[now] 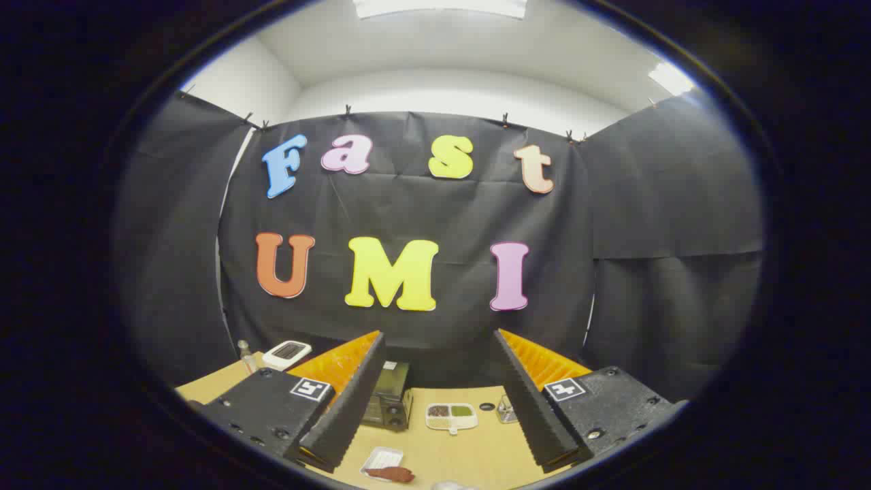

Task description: Open the toaster oven, put the food inside, and close the toaster oven door.

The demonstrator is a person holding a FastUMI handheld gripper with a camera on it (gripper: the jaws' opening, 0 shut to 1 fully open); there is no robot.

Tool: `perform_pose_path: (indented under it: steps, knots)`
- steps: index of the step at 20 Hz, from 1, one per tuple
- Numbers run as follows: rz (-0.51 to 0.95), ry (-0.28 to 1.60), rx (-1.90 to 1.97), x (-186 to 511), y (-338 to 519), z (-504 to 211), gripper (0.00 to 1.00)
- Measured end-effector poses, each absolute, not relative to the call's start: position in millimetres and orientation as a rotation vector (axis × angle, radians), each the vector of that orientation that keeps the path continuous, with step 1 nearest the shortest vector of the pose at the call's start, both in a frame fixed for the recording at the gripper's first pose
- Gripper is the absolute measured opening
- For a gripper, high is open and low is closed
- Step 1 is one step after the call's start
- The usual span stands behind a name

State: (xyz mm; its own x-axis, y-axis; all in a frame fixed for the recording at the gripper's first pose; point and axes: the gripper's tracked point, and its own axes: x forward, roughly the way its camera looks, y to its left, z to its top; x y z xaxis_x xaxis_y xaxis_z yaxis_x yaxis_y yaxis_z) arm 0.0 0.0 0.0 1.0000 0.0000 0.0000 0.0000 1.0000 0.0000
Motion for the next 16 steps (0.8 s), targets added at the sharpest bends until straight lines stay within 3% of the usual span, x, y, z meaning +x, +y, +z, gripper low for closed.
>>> perform_pose_path:
  steps: [16]
  knots:
    - [-0.116,0.005,0.03,20.4,16.0,-3.5,0.99]
